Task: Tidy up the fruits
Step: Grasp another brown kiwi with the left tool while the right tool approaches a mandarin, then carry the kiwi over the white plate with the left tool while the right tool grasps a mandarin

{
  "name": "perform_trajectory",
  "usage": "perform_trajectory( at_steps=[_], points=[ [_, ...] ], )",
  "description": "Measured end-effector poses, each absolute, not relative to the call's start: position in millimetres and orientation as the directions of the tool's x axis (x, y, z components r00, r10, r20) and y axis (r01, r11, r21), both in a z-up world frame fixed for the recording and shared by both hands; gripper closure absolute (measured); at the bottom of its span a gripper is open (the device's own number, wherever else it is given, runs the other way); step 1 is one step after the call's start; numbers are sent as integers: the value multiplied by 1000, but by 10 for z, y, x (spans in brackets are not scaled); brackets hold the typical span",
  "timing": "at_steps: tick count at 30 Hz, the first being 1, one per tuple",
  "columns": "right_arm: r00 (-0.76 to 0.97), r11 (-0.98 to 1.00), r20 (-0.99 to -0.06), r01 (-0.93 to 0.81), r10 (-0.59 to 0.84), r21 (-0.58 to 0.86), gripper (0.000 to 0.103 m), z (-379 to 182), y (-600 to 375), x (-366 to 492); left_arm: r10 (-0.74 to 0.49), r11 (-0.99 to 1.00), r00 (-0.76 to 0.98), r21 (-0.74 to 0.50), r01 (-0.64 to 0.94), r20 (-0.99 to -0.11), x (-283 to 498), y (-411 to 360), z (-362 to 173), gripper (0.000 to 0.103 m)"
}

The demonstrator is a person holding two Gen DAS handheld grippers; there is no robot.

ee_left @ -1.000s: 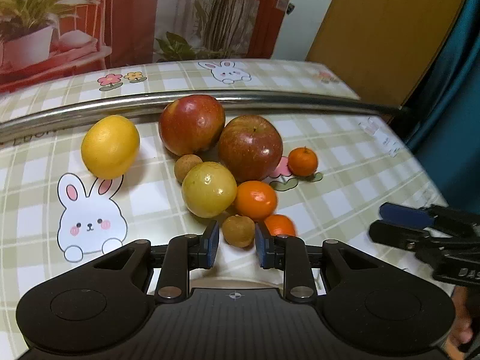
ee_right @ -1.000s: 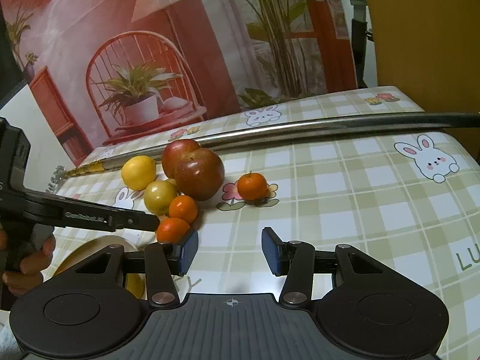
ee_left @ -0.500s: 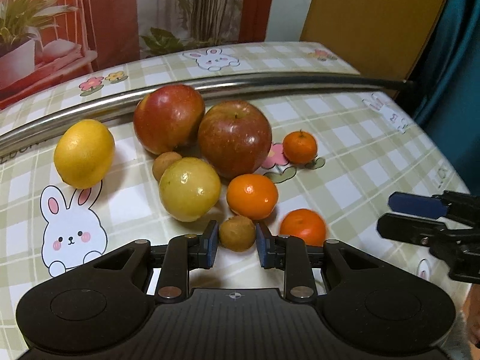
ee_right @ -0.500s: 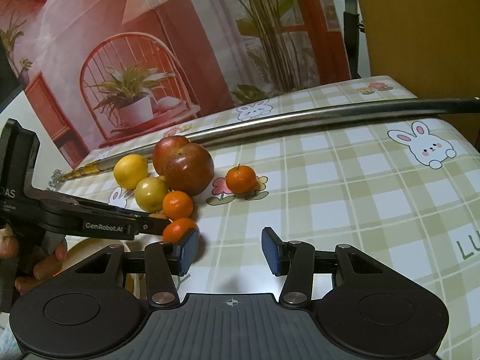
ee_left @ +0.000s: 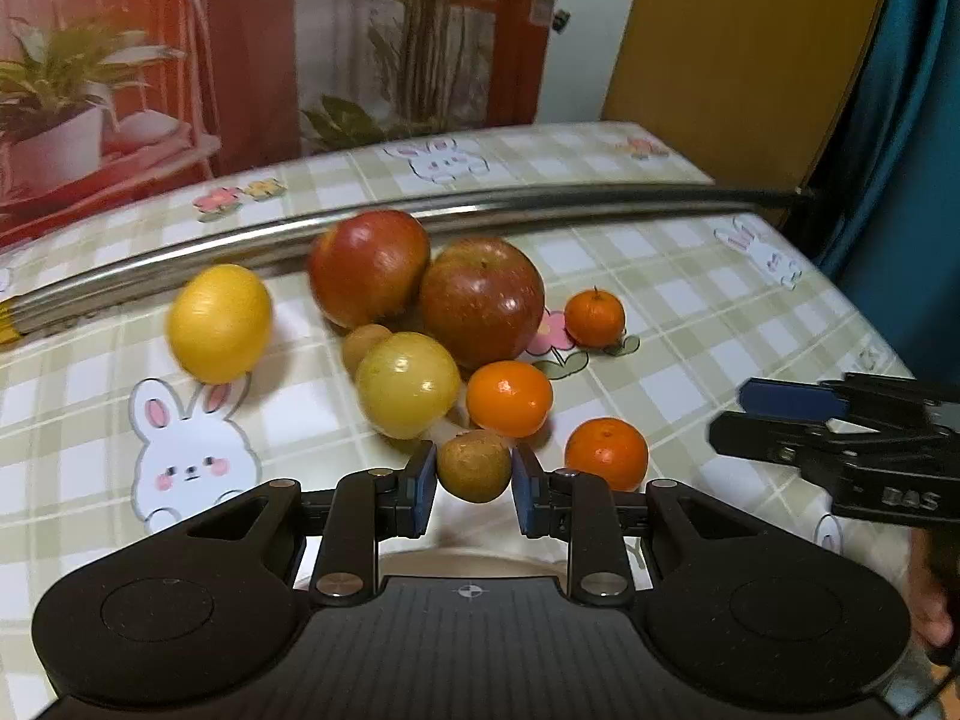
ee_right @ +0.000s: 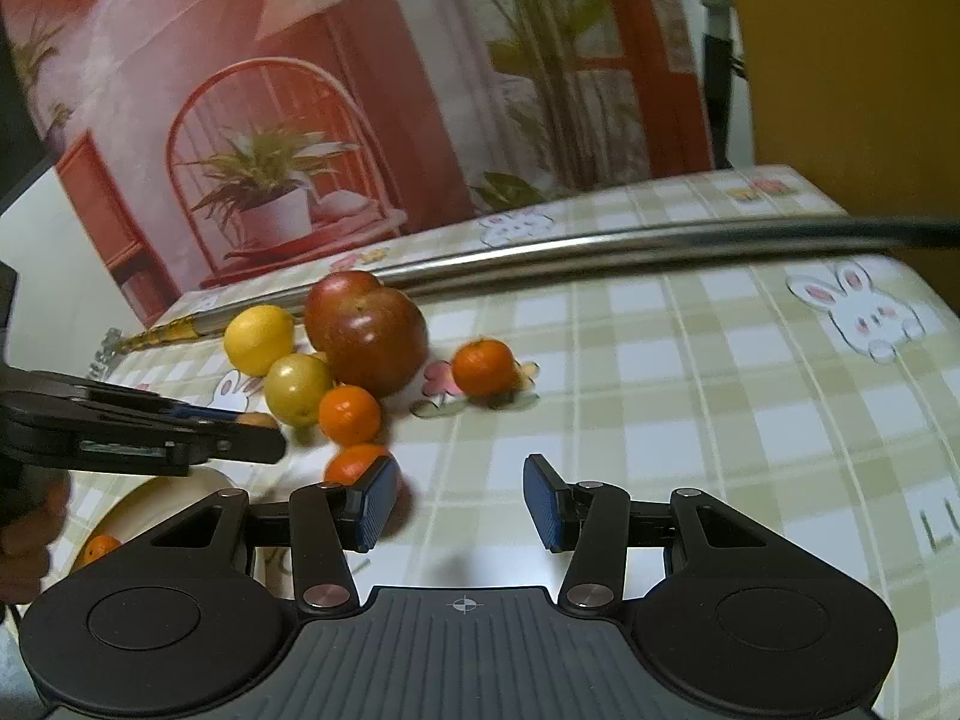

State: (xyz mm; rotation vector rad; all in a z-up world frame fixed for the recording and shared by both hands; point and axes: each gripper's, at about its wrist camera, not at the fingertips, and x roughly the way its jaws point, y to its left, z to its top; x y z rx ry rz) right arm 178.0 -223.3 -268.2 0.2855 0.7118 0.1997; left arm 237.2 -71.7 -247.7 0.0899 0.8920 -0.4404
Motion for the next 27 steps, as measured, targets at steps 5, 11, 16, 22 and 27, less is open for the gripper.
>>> perform_trajectory(
  at_steps=[5, 11, 16, 22, 27],
  points=[
    [739, 944, -594, -181, 317, 277, 59, -2603, -2040, 1969, -338, 921, 576, -136, 365, -744, 2200, -438, -2331, 75],
    [705, 938, -621, -285, 344, 196, 59, -2618, -1658, 2295, -315, 942, 606, -164, 292, -731, 1960, -73, -2267, 75],
    [685, 935, -644, -316, 341, 159, 60, -2690, -1455, 2511, -291, 954, 613, -176, 243, -734, 1835, 173, -2276, 75],
    [653, 934, -680, -329, 333, 141, 64, -2782, -1329, 2639, -274, 960, 623, -177, 215, -732, 1762, 302, -2310, 75],
    [636, 936, -700, -320, 324, 143, 70, -2837, -1299, 2678, -287, 957, 625, -194, 214, -726, 1748, 328, -2339, 75]
  ],
)
